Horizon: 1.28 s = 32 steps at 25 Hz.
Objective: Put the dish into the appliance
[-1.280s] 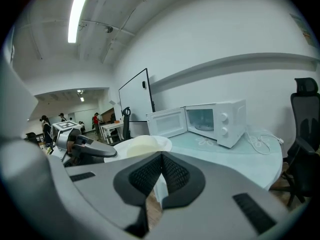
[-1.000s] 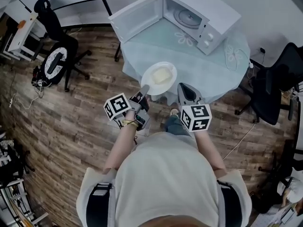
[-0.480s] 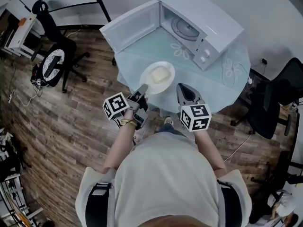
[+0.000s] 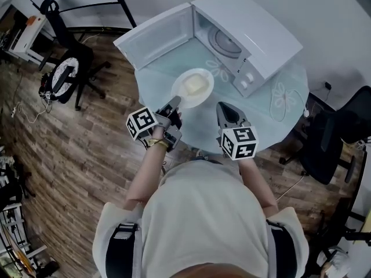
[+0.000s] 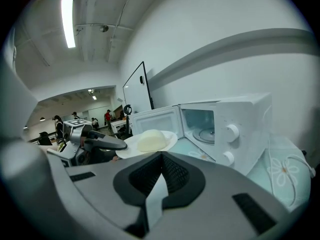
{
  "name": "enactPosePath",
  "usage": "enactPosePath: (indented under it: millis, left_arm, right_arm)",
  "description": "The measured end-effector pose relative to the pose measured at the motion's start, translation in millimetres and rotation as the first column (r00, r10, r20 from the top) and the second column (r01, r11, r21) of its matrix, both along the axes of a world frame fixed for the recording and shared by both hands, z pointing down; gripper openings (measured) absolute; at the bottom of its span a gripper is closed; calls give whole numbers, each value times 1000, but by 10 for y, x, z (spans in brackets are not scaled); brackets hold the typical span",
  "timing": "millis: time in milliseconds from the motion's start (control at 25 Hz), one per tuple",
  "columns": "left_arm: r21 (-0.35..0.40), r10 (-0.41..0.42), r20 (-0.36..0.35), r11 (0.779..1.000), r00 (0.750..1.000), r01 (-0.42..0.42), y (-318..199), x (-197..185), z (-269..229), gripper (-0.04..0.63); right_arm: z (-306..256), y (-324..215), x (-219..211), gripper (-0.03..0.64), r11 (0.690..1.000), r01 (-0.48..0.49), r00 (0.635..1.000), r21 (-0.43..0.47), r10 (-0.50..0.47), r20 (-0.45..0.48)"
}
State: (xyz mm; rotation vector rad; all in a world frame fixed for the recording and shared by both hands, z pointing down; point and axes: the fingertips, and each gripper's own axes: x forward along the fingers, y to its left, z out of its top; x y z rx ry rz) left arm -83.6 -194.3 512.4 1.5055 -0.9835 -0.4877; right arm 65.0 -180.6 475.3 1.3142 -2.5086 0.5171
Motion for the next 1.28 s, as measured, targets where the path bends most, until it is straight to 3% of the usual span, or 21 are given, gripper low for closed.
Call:
enactPosePath:
  millis: [480, 1280]
  left_arm:
    - [8, -18, -35, 1000, 999, 18, -727, 273, -19, 44]
    - [-60, 63, -63, 996, 996, -66, -2012, 572, 441, 44]
  right_arm:
    - [82, -230, 19, 5, 999, 48, 999, -6, -48, -11]
    - [199, -824, 82, 5, 998, -48, 999, -30, 47, -15]
